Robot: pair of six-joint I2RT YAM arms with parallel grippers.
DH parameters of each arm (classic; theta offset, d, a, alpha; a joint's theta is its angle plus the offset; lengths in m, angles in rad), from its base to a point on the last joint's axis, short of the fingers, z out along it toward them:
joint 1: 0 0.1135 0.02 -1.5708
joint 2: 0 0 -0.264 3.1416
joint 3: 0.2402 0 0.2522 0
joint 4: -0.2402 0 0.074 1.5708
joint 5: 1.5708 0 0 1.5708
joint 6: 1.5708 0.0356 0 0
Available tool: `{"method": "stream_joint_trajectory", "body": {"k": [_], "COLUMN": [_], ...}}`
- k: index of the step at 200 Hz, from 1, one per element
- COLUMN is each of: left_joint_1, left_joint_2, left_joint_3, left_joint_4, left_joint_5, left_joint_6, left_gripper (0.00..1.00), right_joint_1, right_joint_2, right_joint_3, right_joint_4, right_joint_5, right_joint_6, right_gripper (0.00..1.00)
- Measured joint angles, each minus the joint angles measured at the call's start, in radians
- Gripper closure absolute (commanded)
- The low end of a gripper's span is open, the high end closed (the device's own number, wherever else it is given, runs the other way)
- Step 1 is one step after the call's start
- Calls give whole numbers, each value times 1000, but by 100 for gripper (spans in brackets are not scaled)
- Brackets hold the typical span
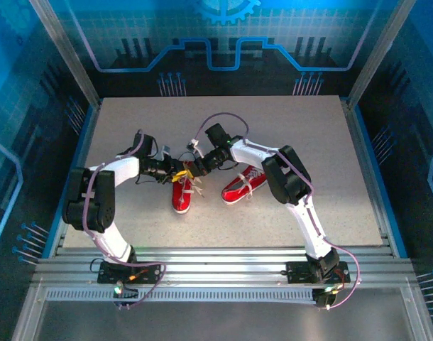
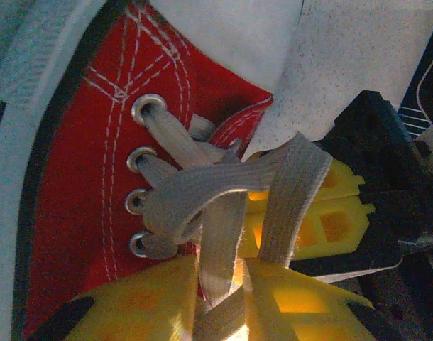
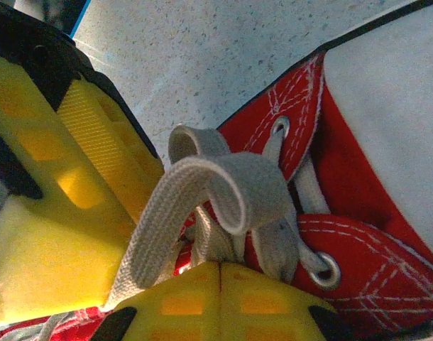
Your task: Tie the shoes
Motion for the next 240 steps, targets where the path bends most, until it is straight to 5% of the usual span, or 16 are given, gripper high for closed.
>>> {"method": "stream_joint_trajectory", "body": {"k": [62, 116, 240], "left_joint_1": [-29, -64, -71], "left_joint_2": [13, 14, -87], "left_joint_3": [24, 56, 263], "left_joint_4": [-22, -65, -338], "left_joint_5": [-54, -148, -368], "left_joint_6": [0, 29, 323], "left_gripper": [77, 100, 100], "right_joint_1": [0, 0, 3], "right_joint_2": [-13, -43, -207], "right_joint_3": [-27, -79, -209], "right_joint_4": [25, 76, 55], "right_joint_5": [5, 20, 101], "right_joint_6": [5, 19, 10], "right_gripper": [100, 100, 100]}}
